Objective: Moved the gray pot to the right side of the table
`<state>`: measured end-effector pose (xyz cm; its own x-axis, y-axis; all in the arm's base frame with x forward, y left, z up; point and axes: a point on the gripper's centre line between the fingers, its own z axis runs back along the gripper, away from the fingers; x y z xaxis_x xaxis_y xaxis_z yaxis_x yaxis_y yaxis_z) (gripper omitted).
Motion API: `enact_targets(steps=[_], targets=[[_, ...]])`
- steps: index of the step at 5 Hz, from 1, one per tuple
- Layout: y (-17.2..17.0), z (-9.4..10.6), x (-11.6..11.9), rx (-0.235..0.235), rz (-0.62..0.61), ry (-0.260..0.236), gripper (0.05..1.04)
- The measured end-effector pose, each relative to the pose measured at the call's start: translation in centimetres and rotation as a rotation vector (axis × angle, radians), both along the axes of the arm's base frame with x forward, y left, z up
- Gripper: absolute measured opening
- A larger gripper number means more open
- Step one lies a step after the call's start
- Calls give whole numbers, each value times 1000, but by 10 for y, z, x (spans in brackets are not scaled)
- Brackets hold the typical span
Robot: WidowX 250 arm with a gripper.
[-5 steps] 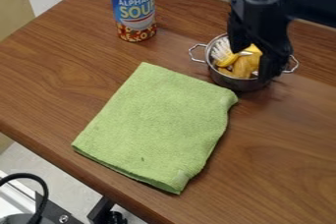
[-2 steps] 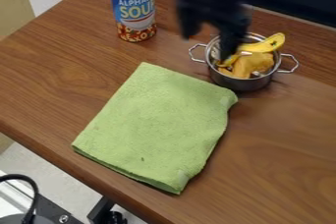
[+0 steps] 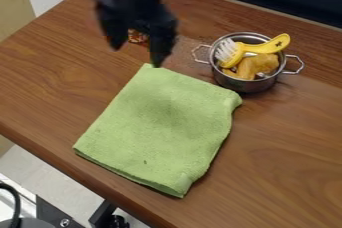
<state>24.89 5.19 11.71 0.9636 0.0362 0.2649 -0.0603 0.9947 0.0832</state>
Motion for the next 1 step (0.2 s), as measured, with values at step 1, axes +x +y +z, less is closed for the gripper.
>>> enact_targets(steps=[1], targets=[[19, -7, -5, 4, 72, -7, 998]])
